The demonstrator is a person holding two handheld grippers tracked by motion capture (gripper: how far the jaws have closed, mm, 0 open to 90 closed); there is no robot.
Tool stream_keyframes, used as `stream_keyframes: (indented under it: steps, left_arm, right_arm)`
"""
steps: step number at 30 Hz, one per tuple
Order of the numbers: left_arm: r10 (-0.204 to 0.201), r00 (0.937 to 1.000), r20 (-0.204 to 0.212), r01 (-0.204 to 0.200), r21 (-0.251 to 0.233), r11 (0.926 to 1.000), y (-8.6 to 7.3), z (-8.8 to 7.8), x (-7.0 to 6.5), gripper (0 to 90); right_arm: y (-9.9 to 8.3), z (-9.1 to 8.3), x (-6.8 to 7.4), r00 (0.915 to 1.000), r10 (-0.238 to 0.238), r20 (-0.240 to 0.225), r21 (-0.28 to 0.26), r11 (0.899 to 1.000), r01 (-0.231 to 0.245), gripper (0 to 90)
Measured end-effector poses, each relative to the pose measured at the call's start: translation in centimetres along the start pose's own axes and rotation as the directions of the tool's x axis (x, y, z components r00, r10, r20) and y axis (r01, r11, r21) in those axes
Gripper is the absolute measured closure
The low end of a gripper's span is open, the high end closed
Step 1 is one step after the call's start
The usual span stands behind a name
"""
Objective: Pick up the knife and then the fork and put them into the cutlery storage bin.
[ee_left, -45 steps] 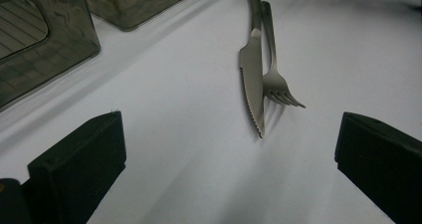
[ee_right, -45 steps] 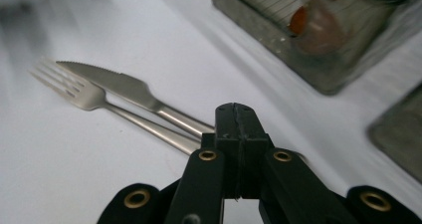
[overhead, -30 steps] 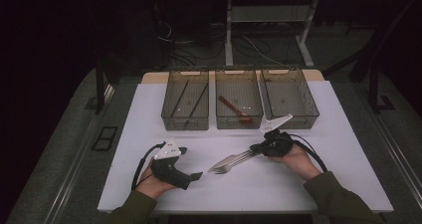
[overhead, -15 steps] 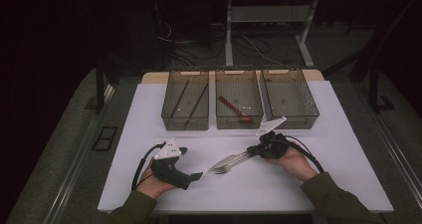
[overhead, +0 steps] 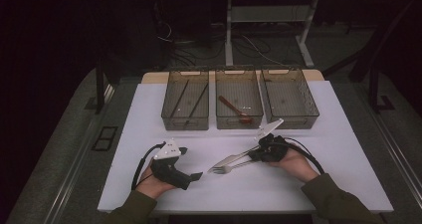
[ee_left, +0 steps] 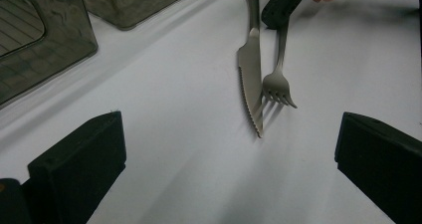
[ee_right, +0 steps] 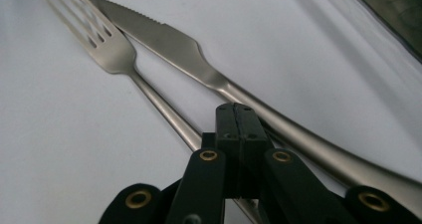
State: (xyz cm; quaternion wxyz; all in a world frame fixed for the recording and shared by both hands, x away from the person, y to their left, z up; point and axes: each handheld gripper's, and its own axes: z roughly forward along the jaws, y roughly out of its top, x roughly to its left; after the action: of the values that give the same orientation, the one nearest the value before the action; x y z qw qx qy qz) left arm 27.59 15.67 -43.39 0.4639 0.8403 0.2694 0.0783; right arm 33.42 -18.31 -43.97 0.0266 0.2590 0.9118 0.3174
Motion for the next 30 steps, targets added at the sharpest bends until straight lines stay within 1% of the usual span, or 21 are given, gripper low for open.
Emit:
stream_keyframes:
  steps: [7, 8, 9, 14, 15, 18, 21, 22, 23, 24, 25, 26, 28, 30]
  left_arm:
    - [0.000, 1.0000, 0.002, 0.000, 0.000, 1.0000, 0.0, 0.0, 0.0, 0.0]
    - [0.000, 1.0000, 0.002, 0.000, 0.000, 1.0000, 0.0, 0.0, 0.0, 0.0]
    - [0.004, 1.0000, 0.002, -0.004, 0.002, 1.0000, 0.0, 0.0, 0.0, 0.0]
    - [0.003, 1.0000, 0.003, -0.003, 0.002, 1.0000, 0.0, 0.0, 0.0, 0.0]
    - [0.004, 1.0000, 0.003, -0.004, 0.001, 1.0000, 0.0, 0.0, 0.0, 0.0]
    - [0.005, 1.0000, 0.003, -0.005, 0.001, 1.0000, 0.0, 0.0, 0.0, 0.0]
    - [0.005, 1.0000, 0.002, -0.005, 0.000, 1.0000, 0.0, -0.1, -0.1, 0.0]
    - [0.006, 1.0000, 0.003, -0.006, 0.000, 1.0000, 0.0, -0.1, -0.1, 0.0]
    - [0.006, 1.0000, 0.003, -0.006, 0.001, 1.0000, 0.0, -0.1, -0.1, 0.0]
    - [0.006, 1.0000, 0.003, -0.006, 0.001, 1.0000, 0.0, -0.1, -0.1, 0.0]
    - [0.006, 1.0000, 0.004, -0.006, 0.000, 1.0000, 0.0, -0.1, 0.0, 0.0]
    - [0.005, 1.0000, 0.005, -0.005, 0.001, 1.0000, 0.0, 0.0, 0.0, 0.0]
    - [0.010, 0.9999, 0.008, -0.010, 0.002, 0.9999, 0.0, 0.0, -0.1, 0.0]
    - [0.011, 0.9999, 0.008, -0.011, 0.002, 0.9999, 0.1, 0.0, -0.1, 0.0]
  right_arm:
    - [-0.7, -0.6, 0.3, 0.9997, -0.005, -0.023, 0.015, 1.000, 0.006, 90.0]
    - [-0.8, -0.7, 0.4, 0.9996, -0.010, -0.026, 0.019, 1.000, 0.010, 90.0]
    - [-0.9, -0.8, 0.4, 0.9992, -0.029, -0.029, 0.025, 0.999, 0.030, 90.0]
    - [-1.3, -1.2, 1.0, 0.9984, -0.034, -0.045, 0.036, 0.999, 0.036, 90.0]
    - [-1.4, -1.3, 1.0, 0.9979, -0.044, -0.047, 0.038, 0.998, 0.046, 90.0]
    - [-1.7, -1.5, 1.4, 0.9970, -0.053, -0.056, 0.042, 0.998, 0.055, 90.0]
    - [-1.7, -1.6, 1.4, 0.9968, -0.053, -0.060, 0.031, 0.998, 0.055, 90.0]
    - [-1.6, -1.9, 1.3, 0.9967, -0.050, -0.064, 0.020, 0.998, 0.051, 89.9]
    - [-1.6, -2.1, 1.3, 0.9968, -0.042, -0.069, 0.012, 0.999, 0.043, 87.7]
    - [-1.6, -2.5, 1.3, 0.9971, -0.016, -0.074, -0.002, 1.000, 0.016, 83.8]
    - [-1.6, -2.8, 1.3, 0.9973, -0.011, -0.073, -0.008, 1.000, 0.010, 81.1]
    - [-1.7, -3.0, 1.2, 0.9968, -0.010, -0.080, -0.004, 1.000, 0.010, 79.1]
    - [-1.8, -3.5, 1.2, 0.9973, -0.008, -0.073, -0.003, 1.000, 0.008, 75.3]
    - [-1.8, -3.9, 1.2, 0.9968, -0.016, -0.078, 0.003, 1.000, 0.016, 71.3]
